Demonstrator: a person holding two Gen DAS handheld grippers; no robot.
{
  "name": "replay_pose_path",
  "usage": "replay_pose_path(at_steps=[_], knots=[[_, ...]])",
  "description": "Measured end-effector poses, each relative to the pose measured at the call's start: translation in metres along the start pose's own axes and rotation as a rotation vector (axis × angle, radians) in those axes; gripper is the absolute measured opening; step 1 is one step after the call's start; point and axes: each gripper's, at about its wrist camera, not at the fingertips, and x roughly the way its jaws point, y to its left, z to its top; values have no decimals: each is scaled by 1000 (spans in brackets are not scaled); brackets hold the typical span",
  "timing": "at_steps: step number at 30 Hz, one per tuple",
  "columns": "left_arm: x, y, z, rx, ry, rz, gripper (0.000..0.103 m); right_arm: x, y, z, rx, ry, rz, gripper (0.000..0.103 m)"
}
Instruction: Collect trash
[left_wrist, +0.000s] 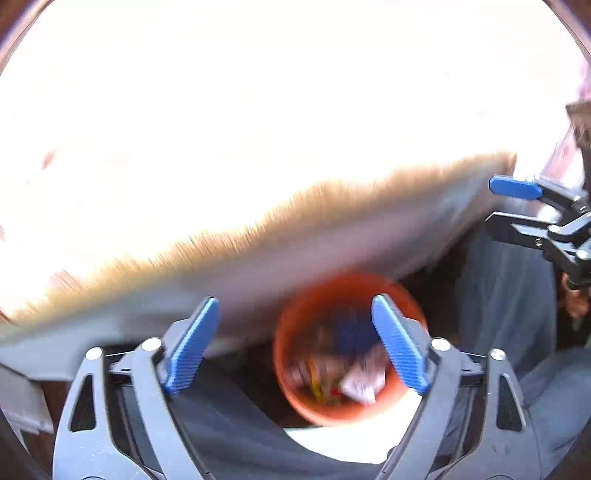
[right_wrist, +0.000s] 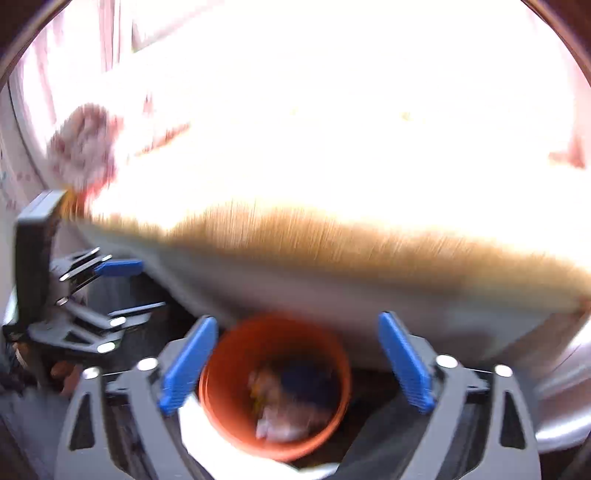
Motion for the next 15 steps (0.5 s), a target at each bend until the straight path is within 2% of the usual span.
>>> replay_pose_path(at_steps=[2,4,7,11,15], knots=[[-20,8,22,-32,-107,32,94,-12,-4,21,2,-90,-25,98],[-25,15,44,-55,-168,64,94,-16,-6,43,-22,-145,-66,98],[-11,25,77,-119,-187,94,94,-14,-6,73,-50,-238,-148,98],[14,43,112,-208,-247,125,94,8,-13,115,-47,-317,-247,98],[48,55,154,-224,-244,209,94,46,-38,166,-7,-326,-333,98]])
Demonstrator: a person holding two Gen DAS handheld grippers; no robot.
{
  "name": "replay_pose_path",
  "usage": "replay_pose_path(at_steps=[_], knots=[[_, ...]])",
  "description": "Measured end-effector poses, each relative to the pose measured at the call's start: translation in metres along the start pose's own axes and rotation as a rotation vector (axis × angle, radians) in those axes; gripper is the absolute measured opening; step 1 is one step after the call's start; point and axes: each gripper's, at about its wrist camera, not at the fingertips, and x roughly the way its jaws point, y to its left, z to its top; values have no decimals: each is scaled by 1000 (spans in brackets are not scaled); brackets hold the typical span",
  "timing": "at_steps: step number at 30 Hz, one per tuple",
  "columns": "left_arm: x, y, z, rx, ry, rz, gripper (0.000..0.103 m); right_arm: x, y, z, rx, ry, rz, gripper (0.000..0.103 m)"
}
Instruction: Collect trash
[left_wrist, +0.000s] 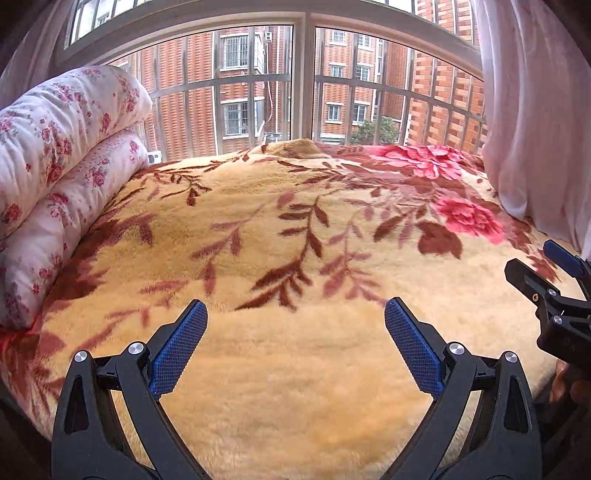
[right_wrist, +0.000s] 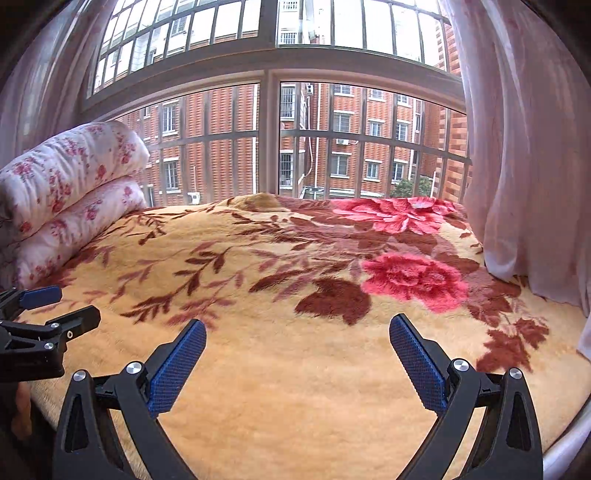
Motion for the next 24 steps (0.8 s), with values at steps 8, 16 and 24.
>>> replay_pose_path(at_steps=[8,16,24], knots=[[53,-1,24,-40,59,17,94,76,0,1,142,149,2,98],[78,0,18,-48,108,40,94,91,-11,-14,236,207,-53,98],[83,1,15,-53,129,52,94,91,-4,-16,203,206,-76,98]])
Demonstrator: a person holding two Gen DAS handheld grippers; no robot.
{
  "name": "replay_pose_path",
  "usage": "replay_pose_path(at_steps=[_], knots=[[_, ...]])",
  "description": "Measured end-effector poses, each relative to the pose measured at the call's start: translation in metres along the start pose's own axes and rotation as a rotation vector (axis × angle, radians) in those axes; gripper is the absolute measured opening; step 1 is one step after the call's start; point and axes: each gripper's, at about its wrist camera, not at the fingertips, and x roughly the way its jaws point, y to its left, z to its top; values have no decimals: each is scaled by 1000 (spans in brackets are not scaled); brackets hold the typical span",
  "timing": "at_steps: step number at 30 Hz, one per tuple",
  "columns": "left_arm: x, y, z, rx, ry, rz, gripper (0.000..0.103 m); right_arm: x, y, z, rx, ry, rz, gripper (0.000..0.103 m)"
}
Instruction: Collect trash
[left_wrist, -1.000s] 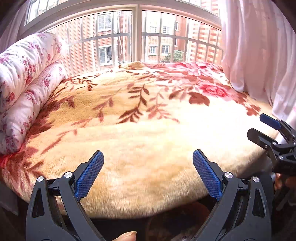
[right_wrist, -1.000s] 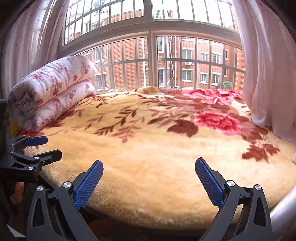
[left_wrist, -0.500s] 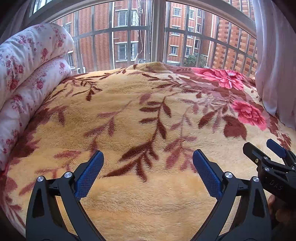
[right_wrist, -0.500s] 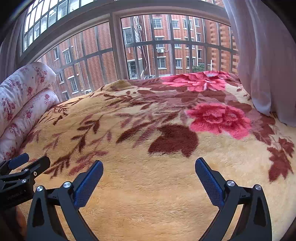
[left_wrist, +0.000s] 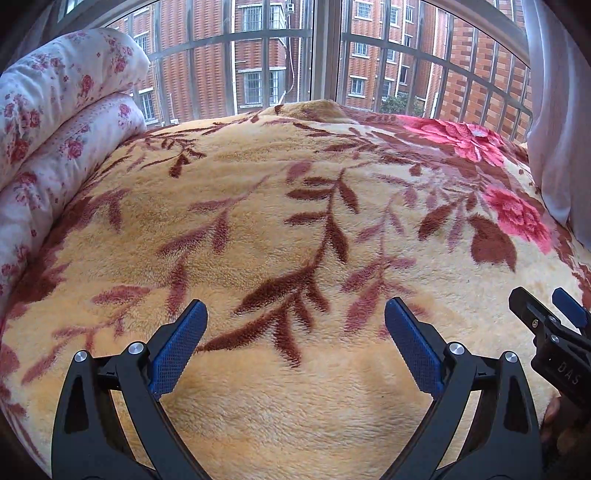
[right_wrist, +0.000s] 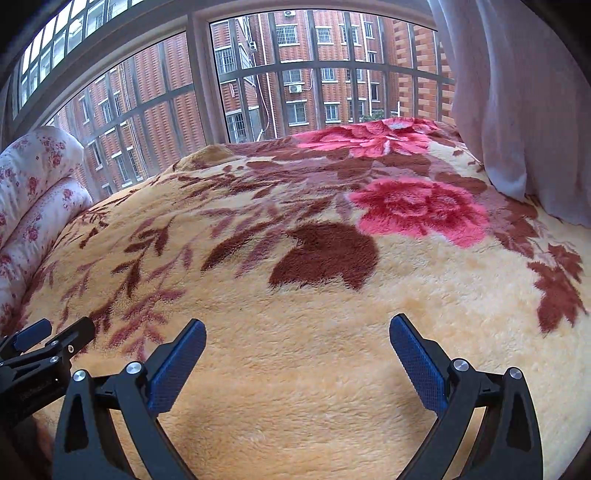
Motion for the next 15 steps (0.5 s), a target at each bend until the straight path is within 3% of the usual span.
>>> replay_pose_path(at_steps=[15], knots=[[4,1,-1,1,23,-4,94,1,0,-1,4,6,-2,98]])
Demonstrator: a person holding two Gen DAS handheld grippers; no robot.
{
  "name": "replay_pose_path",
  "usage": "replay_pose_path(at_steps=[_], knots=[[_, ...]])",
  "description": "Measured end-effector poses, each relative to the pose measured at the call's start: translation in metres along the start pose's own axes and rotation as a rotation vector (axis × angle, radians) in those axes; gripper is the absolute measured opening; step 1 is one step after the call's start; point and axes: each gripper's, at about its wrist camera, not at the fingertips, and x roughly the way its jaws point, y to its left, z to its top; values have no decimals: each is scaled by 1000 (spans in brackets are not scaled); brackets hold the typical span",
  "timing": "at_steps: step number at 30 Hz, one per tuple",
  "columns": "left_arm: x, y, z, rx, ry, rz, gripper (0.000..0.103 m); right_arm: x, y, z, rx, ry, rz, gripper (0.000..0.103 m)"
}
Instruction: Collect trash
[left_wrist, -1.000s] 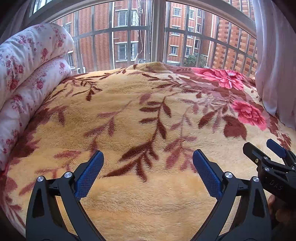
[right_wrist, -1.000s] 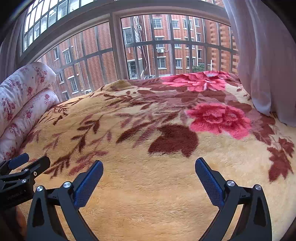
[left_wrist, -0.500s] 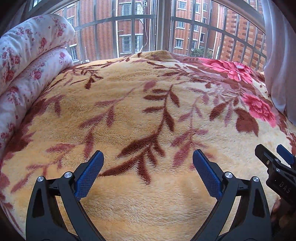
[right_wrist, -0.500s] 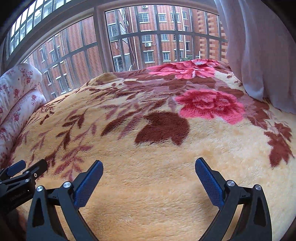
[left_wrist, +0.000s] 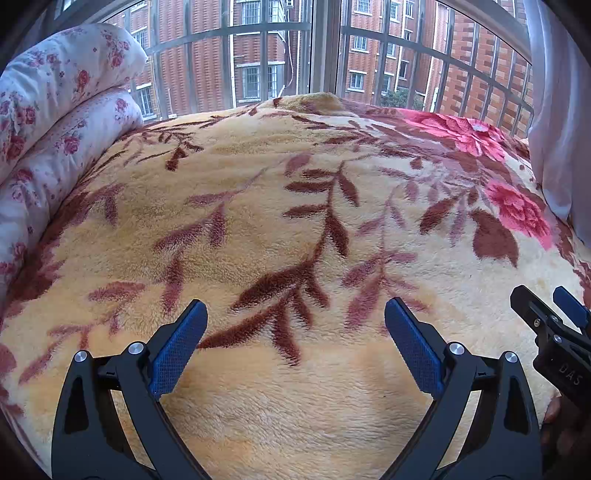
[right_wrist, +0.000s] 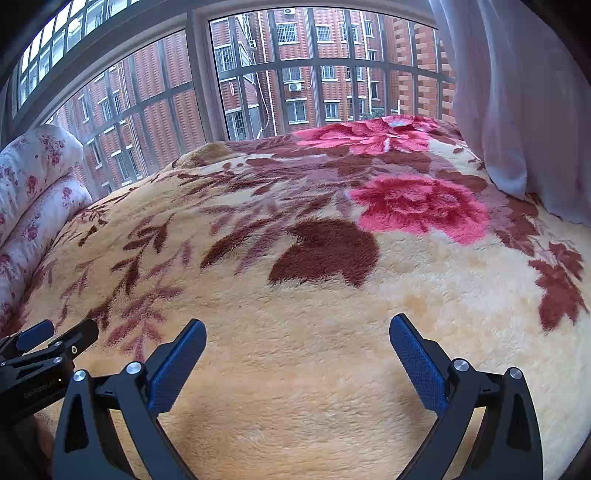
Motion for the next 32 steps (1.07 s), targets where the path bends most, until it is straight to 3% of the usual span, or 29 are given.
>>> replay_pose_path(at_steps=[19,28,32], knots=[[-2,1,0,-2,-27,3,94,3,0,-2,-3,17,-8,98],[12,11,0,-63,75,-9,94,4,0,-2,-5,29,-10,98],[12,17,-1,-100,79,-24,94,4,0,-2,-5,30,-9,98]])
